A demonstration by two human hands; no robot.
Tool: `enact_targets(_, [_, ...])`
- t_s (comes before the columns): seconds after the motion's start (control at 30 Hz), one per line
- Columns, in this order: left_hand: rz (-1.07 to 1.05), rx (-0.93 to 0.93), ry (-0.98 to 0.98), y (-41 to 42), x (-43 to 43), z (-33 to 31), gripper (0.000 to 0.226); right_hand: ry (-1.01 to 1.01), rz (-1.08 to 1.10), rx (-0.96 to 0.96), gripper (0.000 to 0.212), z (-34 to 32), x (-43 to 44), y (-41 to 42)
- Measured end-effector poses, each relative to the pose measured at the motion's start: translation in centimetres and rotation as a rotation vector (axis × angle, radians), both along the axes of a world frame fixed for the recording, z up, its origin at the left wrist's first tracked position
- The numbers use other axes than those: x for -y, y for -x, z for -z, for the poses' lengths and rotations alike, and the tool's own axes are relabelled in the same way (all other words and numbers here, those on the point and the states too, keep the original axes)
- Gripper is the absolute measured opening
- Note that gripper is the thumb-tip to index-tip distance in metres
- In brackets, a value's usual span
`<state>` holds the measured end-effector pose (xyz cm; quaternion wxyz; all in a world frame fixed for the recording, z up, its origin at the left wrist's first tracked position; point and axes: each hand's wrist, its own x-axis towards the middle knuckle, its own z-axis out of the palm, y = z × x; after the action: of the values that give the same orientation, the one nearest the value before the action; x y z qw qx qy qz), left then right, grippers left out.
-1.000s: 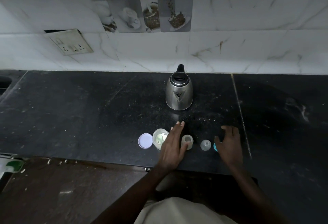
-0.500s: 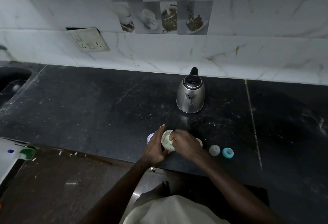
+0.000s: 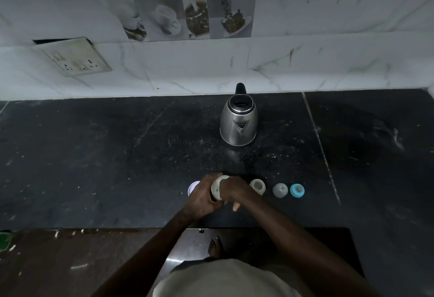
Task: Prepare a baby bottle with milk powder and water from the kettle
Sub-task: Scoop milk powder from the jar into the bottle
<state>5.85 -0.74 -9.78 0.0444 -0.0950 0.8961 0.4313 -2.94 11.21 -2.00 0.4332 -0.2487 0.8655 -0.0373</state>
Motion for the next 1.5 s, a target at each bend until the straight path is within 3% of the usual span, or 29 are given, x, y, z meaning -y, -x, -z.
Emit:
enact_targets(0.07, [0.024, -0.047, 0.000, -0.2, 0.1, -0.2, 0.049, 0.087, 0.088, -0.089, 0.022, 0.1, -0.5, -0.4])
enact_targets(0.2, [0.098, -0.158, 0.004, -0.7, 0.3, -0.5, 0.077, 0.022, 0.057, -0.154, 0.015, 0.5, -1.4, -1.4])
enact_targets(0.4, [0.156, -0.252, 0.024, -0.8, -0.4, -0.6, 0.077, 0.058, -0.051, -0.563, 0.024, 0.3, -2.7, -3.6])
enact_targets(0.5, [0.157, -0.275, 0.006, -0.7, -0.8, -1.4, 0.074, 0.090, -0.123, -0.658, 0.047, 1.9, -3.7, -4.1])
enact_targets(0.73, [0.161, -0.264, 0.037, -1.6, -1.0, -0.1, 0.077, 0.191, -0.337, -0.823, 0.013, 2.4, -6.2, -4.7])
enact_targets(0.83, [0.172, -0.264, 0.054, -1.7, -1.3, -0.6, 0.074, 0.217, -0.434, -0.898, 0.009, 3.2, -6.3, -4.1])
enact_targets(0.87, [0.175, -0.267, 0.057, -1.8, -1.4, -0.7, 0.072, 0.202, -0.445, -0.882, 0.004, 3.1, -6.0, -3.9])
enact_targets(1.0, [0.184, -0.271, 0.076, -1.7, -1.2, -0.4, 0.070, 0.065, -0.388, -0.746, 0.023, 3.3, -4.7, -3.6])
enact_targets(1.1, [0.214, -0.286, 0.086, -1.6, -1.1, -0.3, 0.068, 0.031, -0.359, -0.629, 0.004, 2.4, -4.4, -4.3])
enact_targets(1.13, [0.208, -0.294, 0.081, -1.6, -1.2, -0.4, 0.067, 0.009, -0.302, -0.601, 0.015, 2.8, -4.3, -4.2])
enact_targets(1.23, [0.125, -0.301, 0.034, -1.3, -1.2, -0.4, 0.069, 0.067, -0.177, -0.651, 0.018, 2.7, -4.3, -4.1])
enact_targets(1.37, [0.144, -0.239, 0.022, -0.8, -0.9, 0.2, 0.076, 0.097, -0.110, -0.723, 0.039, 3.4, -4.1, -3.6])
enact_targets(1.5, [0.213, -0.248, 0.042, -0.3, -0.8, -0.1, 0.070, 0.166, -0.095, -0.675, 0.035, 5.2, -4.1, -4.1])
